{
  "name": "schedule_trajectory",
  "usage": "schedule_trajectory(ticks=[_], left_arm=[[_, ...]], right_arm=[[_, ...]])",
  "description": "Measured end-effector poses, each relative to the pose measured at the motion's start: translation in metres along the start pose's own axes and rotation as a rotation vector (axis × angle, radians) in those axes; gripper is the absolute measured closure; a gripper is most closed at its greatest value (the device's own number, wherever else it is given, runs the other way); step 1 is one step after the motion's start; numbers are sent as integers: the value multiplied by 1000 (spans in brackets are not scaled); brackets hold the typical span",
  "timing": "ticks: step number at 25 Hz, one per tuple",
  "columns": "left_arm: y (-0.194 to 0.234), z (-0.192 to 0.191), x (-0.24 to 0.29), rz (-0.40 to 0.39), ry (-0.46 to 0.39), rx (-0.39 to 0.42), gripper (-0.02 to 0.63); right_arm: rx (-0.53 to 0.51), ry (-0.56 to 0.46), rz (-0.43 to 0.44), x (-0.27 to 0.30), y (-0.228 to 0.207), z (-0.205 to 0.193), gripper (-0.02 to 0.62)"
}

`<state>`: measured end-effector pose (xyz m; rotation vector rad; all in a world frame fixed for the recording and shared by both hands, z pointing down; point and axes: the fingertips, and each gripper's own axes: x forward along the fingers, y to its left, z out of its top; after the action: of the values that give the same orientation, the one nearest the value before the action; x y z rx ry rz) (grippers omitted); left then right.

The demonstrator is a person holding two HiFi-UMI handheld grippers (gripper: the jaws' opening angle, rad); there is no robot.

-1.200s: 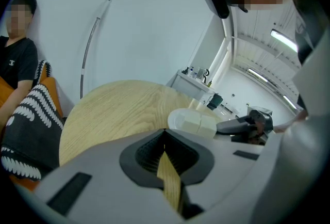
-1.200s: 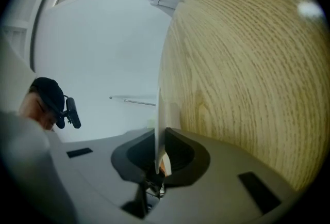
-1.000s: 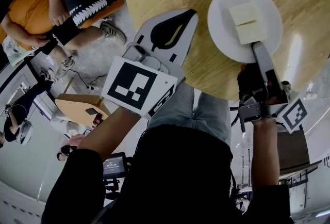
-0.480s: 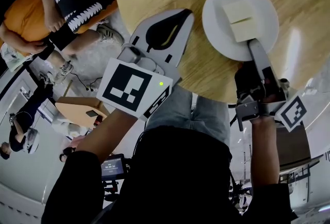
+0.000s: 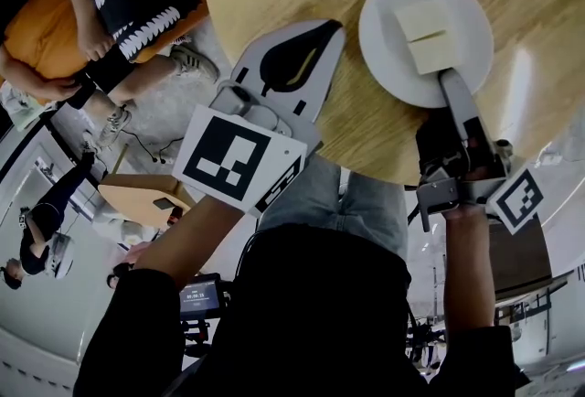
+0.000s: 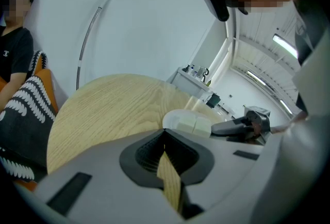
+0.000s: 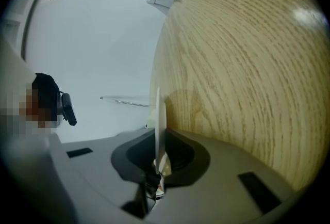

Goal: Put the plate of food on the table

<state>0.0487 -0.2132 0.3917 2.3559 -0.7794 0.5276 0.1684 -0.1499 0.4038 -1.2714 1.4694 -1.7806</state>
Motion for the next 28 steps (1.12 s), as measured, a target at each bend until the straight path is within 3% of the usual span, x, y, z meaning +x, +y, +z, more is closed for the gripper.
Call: schedule_trajectory(ticks=[9,16,23,28], left_arm=[[0,3,-3,-14,1,0,600],[1,3,-4,-22,3,0,600],[5,-2,-1,-24,4,-2,600],[15,-14,13,-21,9,-5,600]], right_arm=[[-65,39,-59,0,-3,-5,566],[-124,119,-27,4,2,-13,566],[-168,244,58,8,6,-27,475],[-299,365,52,16,-7,-32,409]])
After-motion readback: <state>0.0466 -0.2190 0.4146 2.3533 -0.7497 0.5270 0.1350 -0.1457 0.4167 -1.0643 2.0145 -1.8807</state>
